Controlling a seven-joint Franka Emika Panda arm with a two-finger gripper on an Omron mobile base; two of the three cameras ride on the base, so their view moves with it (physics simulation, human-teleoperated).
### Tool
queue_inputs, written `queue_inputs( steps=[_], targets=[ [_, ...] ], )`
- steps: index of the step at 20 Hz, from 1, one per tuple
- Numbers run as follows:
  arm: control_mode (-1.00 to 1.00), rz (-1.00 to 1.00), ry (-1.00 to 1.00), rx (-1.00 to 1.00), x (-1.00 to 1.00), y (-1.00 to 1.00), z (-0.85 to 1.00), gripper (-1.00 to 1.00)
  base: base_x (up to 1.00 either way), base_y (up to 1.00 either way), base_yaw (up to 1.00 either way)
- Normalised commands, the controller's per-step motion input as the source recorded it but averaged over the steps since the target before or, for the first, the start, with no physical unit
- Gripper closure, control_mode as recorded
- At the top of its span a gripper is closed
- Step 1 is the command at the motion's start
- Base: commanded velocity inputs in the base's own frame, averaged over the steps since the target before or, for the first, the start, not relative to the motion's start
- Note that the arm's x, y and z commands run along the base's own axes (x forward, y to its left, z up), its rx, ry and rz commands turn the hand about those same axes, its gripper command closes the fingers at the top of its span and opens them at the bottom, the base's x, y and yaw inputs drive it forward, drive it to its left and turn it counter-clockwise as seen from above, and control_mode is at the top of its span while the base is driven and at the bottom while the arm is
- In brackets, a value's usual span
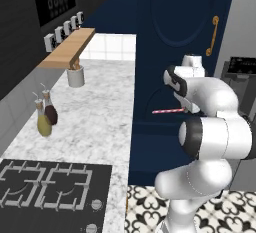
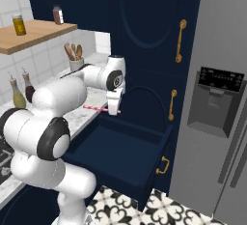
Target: Take a straw from the drawer in front and place it inside the glass cup on the dining counter.
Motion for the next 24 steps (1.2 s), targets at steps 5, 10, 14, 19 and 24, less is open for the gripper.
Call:
queue_inputs(
  steps=[5,10,14,19,24],
  targets=[
    [-1.00,0.09,0.12,-0.05,-0.47,0.00,0.96,1.00,0.00,0.00,0.00],
    [-1.00,0.17,0.07,-0.14,-0.72,0.00,0.60,1.00,0.00,0.00,0.00],
    [-1.00,0.21,0.00,-0.17,-0.77,0.00,0.22,1.00,0.00,0.00,0.00],
    [-1.00,0.15,-0.25,-0.11,-0.93,0.00,0.09,1.00,0.00,0.00,0.00],
    [-1.00,0.10,-0.55,-0.05,-0.65,0.01,0.07,1.00,0.00,0.00,0.00]
  ],
)
